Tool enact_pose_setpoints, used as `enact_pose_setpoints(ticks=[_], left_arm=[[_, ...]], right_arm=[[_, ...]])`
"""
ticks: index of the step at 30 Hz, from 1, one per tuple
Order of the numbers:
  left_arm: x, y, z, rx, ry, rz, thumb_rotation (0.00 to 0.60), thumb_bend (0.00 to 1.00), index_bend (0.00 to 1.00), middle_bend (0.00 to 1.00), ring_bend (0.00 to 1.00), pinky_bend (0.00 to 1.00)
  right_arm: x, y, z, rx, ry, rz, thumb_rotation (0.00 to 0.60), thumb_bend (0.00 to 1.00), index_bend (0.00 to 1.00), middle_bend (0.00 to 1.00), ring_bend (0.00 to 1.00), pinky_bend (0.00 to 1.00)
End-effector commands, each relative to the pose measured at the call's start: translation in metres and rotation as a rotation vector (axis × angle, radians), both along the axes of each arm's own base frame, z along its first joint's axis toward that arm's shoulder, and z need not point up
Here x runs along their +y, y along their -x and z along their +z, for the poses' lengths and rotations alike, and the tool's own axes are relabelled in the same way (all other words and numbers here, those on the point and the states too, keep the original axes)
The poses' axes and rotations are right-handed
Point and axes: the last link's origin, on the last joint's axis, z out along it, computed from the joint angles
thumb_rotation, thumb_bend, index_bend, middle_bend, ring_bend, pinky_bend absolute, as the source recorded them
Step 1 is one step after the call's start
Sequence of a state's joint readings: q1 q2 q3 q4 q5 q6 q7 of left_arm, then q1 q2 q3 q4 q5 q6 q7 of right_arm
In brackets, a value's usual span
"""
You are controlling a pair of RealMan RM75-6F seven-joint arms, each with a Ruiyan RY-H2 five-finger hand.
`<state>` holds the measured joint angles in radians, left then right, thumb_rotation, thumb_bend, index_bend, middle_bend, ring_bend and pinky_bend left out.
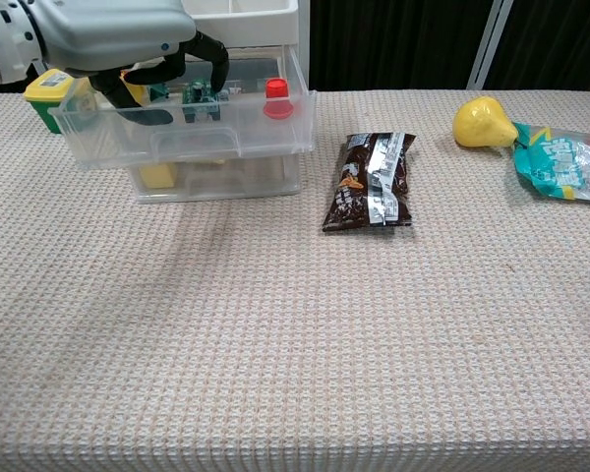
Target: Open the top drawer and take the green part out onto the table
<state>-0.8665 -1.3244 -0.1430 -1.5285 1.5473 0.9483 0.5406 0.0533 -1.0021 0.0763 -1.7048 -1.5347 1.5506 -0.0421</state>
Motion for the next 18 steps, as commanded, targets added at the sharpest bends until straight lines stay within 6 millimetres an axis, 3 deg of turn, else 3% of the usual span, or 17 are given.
enact_pose_setpoints(ticks=[1,7,13,18], left_arm=[[0.000,0.000,-0.001,-0.001,-0.003,-0.009,0.600,0.34,0.43,0.86,0.98,1.00],[-0.009,-0.001,0.007,-0.053,-0.009,-0.026,0.600,0.35,0.46,0.86,0.98,1.00],[-0.022,0.002,0.030,-0.135,-0.045,-0.030,0.600,0.35,0.46,0.86,0.98,1.00],[-0.049,0.006,0.049,-0.203,-0.053,-0.050,0.600,0.35,0.46,0.86,0.98,1.00]], right_arm=[[0.000,0.000,0.000,0.000,0.000,0.000,0.600,0.18,0.00,0.00,0.00,0.00],[0.000,0.000,0.000,-0.001,0.001,0.003,0.600,0.18,0.00,0.00,0.00,0.00],[-0.002,-0.002,0.000,-0.001,-0.002,0.015,0.600,0.18,0.00,0.00,0.00,0.00],[-0.004,-0.004,0.000,0.000,-0.006,0.031,0.600,0.18,0.00,0.00,0.00,0.00]])
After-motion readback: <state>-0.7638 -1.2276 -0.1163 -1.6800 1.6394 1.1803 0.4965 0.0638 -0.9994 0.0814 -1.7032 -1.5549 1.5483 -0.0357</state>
